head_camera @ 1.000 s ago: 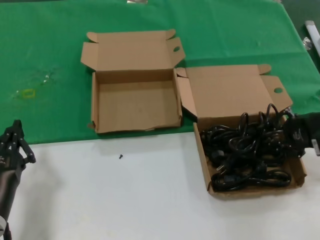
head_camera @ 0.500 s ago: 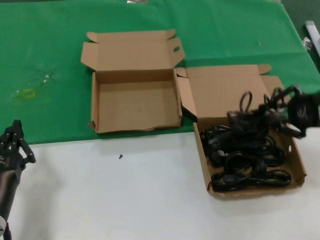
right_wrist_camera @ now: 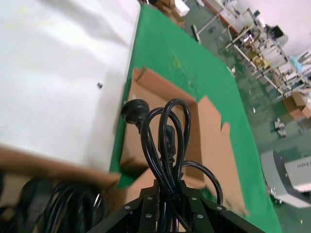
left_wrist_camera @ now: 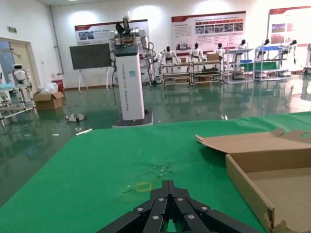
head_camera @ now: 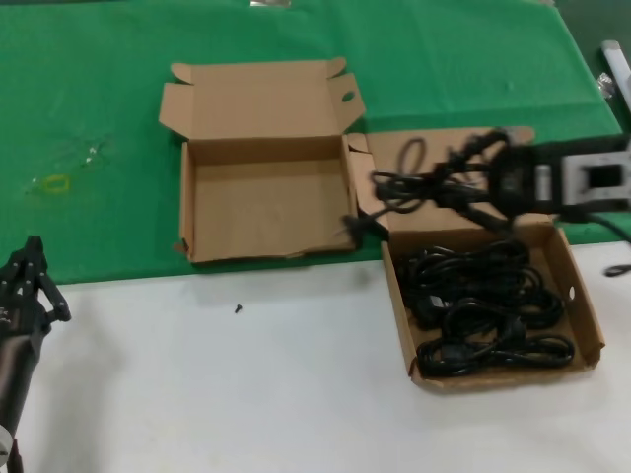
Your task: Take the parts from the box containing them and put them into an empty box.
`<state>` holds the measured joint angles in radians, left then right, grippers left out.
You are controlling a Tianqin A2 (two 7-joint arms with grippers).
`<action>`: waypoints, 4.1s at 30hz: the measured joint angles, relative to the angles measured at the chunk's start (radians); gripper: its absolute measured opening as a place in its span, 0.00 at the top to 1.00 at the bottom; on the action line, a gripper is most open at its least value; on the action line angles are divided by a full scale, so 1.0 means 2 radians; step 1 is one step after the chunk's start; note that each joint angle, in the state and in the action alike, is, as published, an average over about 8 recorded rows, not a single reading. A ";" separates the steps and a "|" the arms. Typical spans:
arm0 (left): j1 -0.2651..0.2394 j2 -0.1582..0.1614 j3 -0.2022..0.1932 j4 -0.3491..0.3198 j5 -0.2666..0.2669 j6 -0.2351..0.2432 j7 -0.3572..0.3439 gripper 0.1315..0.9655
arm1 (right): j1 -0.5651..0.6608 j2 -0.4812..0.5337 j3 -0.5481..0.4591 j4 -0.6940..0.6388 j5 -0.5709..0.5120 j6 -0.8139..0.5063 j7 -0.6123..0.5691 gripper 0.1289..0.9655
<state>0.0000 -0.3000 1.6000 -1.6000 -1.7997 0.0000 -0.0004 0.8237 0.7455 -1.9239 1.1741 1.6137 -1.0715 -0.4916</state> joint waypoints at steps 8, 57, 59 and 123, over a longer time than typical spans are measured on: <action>0.000 0.000 0.000 0.000 0.000 0.000 0.000 0.99 | 0.035 -0.063 -0.033 -0.016 -0.029 0.024 0.003 0.90; 0.000 0.000 0.000 0.000 0.000 0.000 0.000 0.99 | 0.223 -0.358 -0.014 -0.545 -0.026 0.163 -0.394 0.87; 0.000 0.000 0.000 0.000 0.000 0.000 0.000 0.99 | 0.224 -0.359 -0.011 -0.552 -0.025 0.165 -0.402 0.85; 0.000 0.000 0.000 0.000 0.000 0.000 0.000 0.74 | -0.018 -0.228 -0.001 -0.114 -0.027 0.197 -0.099 0.00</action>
<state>0.0000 -0.3000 1.6000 -1.6000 -1.7998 0.0000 -0.0003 0.7873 0.2900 -1.9263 0.9458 1.5591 -0.6781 -0.6890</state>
